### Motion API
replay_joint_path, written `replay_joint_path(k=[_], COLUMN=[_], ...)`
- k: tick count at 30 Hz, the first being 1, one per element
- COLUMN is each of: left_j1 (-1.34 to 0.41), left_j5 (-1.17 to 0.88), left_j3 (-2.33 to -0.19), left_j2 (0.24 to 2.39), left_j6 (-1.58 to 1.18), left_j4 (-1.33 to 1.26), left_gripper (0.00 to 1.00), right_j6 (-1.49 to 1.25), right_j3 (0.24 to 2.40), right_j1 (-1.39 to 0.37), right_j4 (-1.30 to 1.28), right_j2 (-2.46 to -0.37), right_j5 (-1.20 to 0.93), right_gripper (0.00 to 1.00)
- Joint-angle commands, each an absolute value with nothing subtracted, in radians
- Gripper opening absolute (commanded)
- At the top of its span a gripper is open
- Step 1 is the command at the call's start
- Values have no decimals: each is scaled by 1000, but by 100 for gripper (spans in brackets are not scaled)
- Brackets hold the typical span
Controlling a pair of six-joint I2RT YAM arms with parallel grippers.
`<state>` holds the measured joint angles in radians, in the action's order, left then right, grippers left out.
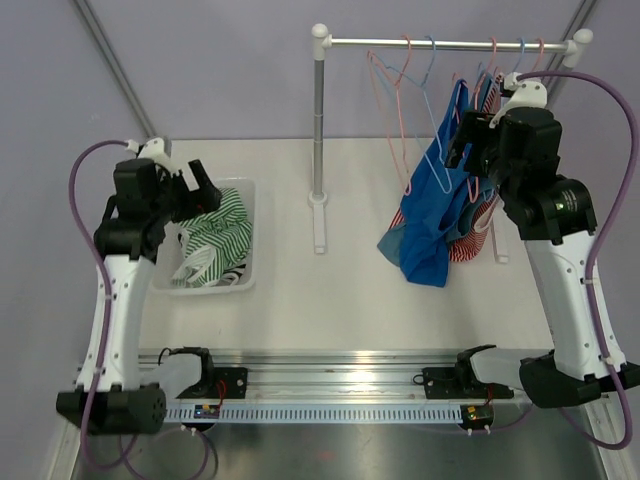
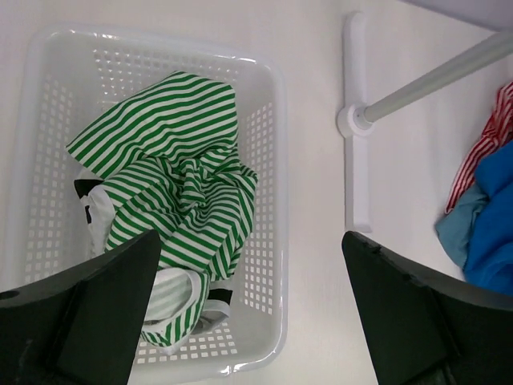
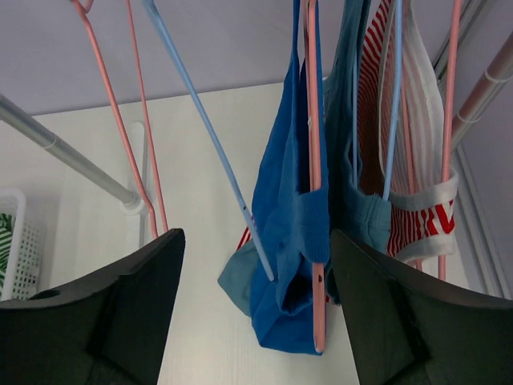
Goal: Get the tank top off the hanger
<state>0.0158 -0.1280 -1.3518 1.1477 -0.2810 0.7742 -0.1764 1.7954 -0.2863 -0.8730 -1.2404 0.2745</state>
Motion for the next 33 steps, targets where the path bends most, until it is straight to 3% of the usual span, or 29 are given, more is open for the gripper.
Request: replay_joint_path(k=[1,8,12,16,18,20,23,27,30,33], left_j1=[-17,-106,-164,-170,-172,-173,-173,-179,-181,-181], left_j5=[-221,-83,-14,-37,-64,-72,-83,-89,-98,-110], left_j3=[-1235,-945,-919,-916,-910,-908,-904,-902,-900,-902], left_j2=[921,603,586,609,614,617,618,614,621,637], left_j6=[-279,-258,-245,-250,-252,-252,-253,-253,-253,-255], left_j4=[663,597,612,620,617,614,611,611,609,612], left_gripper=[99,99,99,99,99,99,99,99,99,99], right_j6=[-103,-80,-57,-37,-34,-40,-49,-46,-58,-67], right_j3=[1882,2063,2126,2155,2174,2198,2203,2214,2215,2221], right_j1=[-264,-183,-152,-137,-133,-133,-132,-132,-132,-132], right_j4=[-853,-890,-928,-930,-931,-945,-940,-956,-951,-943], right_j2=[-1288,-1488,-1577,-1638,-1664,-1684,-1697,-1709,-1700,-1689], right_j5=[342,302,227,221,212,195,176,192,183,152], right_gripper=[80,75,72,51,49,38,35,15,11,0])
